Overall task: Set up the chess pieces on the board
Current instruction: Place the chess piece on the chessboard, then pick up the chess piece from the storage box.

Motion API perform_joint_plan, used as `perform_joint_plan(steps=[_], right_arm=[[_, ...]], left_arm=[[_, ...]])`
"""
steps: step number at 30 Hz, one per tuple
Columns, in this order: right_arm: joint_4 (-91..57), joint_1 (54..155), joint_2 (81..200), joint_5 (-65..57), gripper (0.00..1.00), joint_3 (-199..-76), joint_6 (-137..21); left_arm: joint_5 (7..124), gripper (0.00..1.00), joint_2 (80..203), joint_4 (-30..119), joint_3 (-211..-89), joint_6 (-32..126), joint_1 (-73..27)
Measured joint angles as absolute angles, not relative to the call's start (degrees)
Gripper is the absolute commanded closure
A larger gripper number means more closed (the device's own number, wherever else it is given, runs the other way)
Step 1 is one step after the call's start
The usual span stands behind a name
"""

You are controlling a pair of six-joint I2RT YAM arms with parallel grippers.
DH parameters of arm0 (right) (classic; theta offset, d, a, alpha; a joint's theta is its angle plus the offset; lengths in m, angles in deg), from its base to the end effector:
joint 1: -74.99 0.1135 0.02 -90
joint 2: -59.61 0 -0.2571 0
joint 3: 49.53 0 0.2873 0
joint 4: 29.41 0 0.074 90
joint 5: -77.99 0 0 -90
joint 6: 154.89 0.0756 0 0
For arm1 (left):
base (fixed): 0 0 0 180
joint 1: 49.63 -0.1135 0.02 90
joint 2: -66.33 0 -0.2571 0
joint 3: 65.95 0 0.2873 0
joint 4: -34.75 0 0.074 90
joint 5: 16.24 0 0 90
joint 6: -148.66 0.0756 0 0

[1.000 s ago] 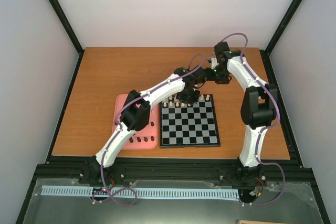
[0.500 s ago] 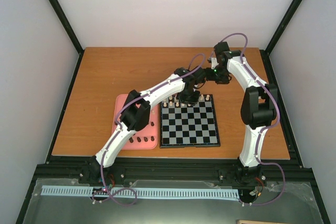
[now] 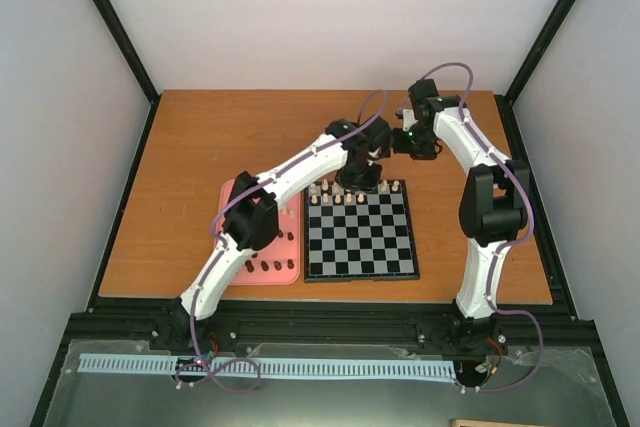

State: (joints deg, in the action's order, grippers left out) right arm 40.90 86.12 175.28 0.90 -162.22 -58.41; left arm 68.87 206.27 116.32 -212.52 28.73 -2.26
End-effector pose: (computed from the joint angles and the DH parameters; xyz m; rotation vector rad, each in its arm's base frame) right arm 0.4488 0.1055 0.1888 -0.1637 2.8592 0.3845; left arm 0.3616 -0.4024 0.1679 0.4668 2.9330 -0.3442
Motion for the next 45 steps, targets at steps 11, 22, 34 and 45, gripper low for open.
perform_joint_plan(steps=[11, 22, 34, 45], right_arm=[[40.7, 86.2, 175.0, 2.1, 0.00, -162.1, -58.4], [40.7, 86.3, 175.0, 2.2, 0.00, -161.6, -58.4], [40.7, 86.3, 174.9, 2.1, 0.00, -161.4, -58.4], [40.7, 86.3, 174.9, 2.1, 0.00, -161.3, -58.4]], left_arm=[[73.7, 0.63, 181.2, 113.6, -193.7, 28.9, -4.4], [79.5, 0.63, 162.3, 108.2, -163.6, 24.1, -18.6], [73.1, 0.63, 163.1, 101.2, -150.4, 16.4, -24.3], [67.3, 0.63, 169.7, 95.7, -150.2, 13.2, -25.2]])
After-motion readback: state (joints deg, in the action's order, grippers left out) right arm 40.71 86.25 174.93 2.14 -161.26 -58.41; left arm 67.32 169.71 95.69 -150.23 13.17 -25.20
